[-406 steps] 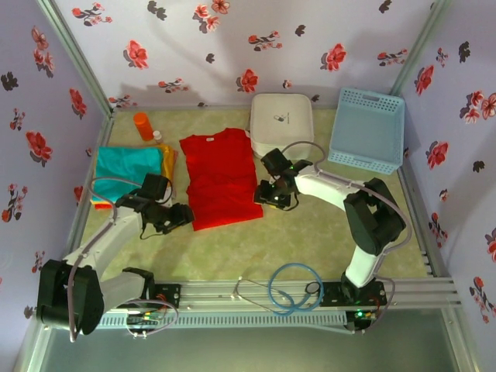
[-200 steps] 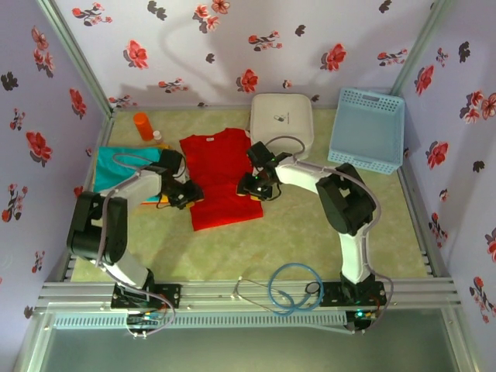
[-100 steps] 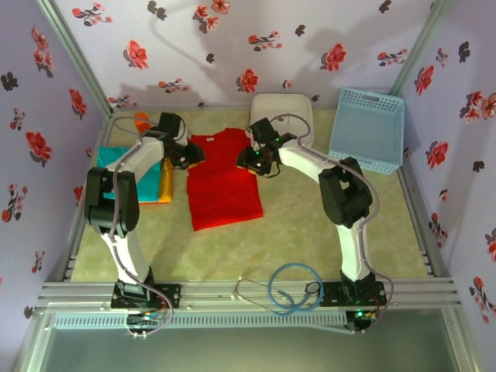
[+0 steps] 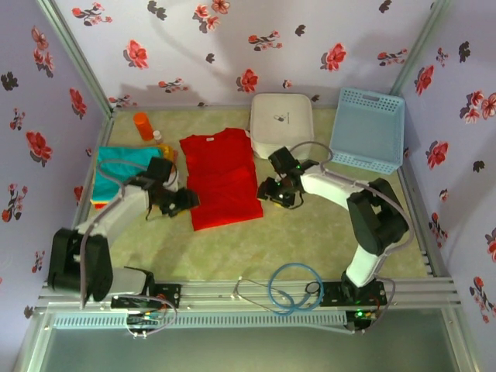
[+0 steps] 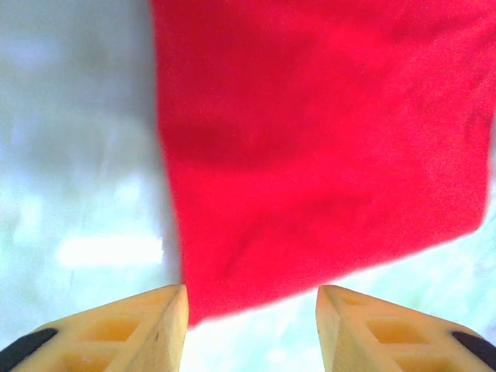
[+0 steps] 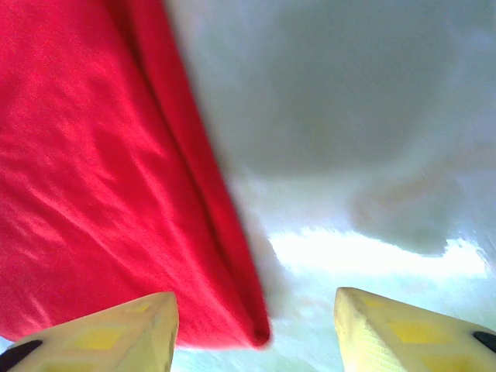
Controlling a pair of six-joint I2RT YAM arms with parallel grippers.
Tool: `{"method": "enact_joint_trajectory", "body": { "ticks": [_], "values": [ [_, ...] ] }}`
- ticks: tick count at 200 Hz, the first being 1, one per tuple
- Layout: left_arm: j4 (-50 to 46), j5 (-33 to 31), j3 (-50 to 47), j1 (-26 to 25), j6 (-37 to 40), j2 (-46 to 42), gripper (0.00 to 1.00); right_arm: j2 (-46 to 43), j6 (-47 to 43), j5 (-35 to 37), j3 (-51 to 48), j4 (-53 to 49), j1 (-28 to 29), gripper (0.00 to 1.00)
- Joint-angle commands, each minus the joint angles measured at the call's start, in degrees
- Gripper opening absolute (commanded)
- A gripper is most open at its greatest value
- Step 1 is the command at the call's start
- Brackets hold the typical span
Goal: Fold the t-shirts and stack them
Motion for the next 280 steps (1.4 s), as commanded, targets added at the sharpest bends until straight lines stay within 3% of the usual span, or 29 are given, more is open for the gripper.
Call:
{"method": "enact_joint_trajectory", "body": {
  "ticks": [1, 32, 84, 124, 150, 188, 280],
  "values": [
    [1.0, 1.4, -6.9, -1.0, -5.1, -6.2, 0.50, -2.6, 1.4, -0.4, -4.4, 1.5, 1.1, 0.54],
    [7.4, 4.1, -14.2, -1.8, -9.5, -9.8, 0.52, -1.2, 4.5, -4.0, -7.8, 8.9, 2.3, 0.52],
    [13.7, 5.5, -15.0, -2.3, -11.9, -4.4, 0.55, 3.9, 7.2, -4.9, -4.5, 12.6, 4.6, 0.52],
    [18.5, 7.1, -14.7, -2.6, -14.0, -0.7, 0.55, 5.3, 7.2, -4.6, -2.4, 12.3, 6.2, 0.48],
    [18.9, 7.1, -14.4, -2.5, -14.4, 1.2, 0.54, 4.7, 5.7, -1.0, 0.2, 7.0, 7.2, 0.48],
    [20.7, 7.1, -14.1, -2.6, -15.0, 5.1, 0.48, 5.6, 5.5, 2.0, 2.2, 3.3, 8.0, 0.48],
    [24.1, 5.8, -11.6, -2.6, -16.7, 7.6, 0.22, 4.4, 7.0, 4.7, -0.1, 3.1, 8.2, 0.43]
  ]
}}
